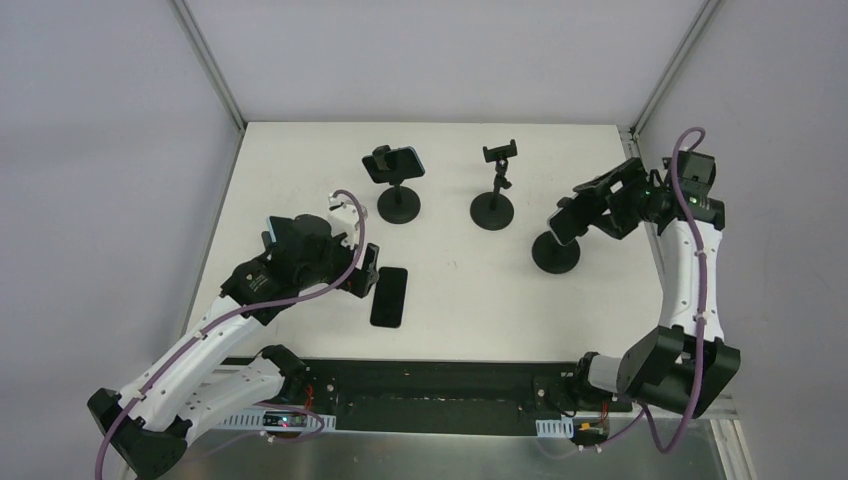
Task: Remove the phone from the phone stand
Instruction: Pick up the phone stand with the phone at the center of the board.
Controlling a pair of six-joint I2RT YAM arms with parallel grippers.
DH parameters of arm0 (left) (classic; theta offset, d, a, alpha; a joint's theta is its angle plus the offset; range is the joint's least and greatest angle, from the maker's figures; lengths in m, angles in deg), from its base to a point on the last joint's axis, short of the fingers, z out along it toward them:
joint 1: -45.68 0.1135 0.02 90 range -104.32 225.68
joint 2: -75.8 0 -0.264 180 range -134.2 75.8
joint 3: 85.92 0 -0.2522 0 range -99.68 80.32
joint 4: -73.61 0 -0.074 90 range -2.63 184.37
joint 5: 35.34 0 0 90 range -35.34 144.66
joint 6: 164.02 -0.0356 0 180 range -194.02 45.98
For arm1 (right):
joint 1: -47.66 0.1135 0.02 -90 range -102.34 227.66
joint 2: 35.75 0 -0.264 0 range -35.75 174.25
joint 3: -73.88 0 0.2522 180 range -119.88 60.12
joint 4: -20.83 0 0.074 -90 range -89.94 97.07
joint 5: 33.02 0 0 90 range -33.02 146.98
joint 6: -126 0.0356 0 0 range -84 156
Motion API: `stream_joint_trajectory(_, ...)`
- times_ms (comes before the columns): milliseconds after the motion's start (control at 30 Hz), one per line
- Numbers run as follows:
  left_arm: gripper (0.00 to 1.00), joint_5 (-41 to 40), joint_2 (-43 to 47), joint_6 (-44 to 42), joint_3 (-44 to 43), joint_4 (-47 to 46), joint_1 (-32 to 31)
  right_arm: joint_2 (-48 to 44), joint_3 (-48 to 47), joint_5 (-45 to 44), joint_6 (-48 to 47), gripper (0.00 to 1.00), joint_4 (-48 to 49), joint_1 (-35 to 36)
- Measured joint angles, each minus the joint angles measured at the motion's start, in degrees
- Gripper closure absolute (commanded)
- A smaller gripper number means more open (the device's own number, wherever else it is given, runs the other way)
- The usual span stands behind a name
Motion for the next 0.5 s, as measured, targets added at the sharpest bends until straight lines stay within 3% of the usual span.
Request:
stream_joint_trajectory(300, 0.10, 9.42, 5.38, 2.03, 0.02, -11.91, -1.68, -7.28, 1.86, 6.36, 0.42, 1.00, 4.07, 13.03)
stream_joint_trajectory(500, 0.11, 10.43, 2.78, 3.65, 0.37, -14.86, -3.89, -7.69, 1.88, 6.47, 0.59, 1.00, 4.13, 17.18)
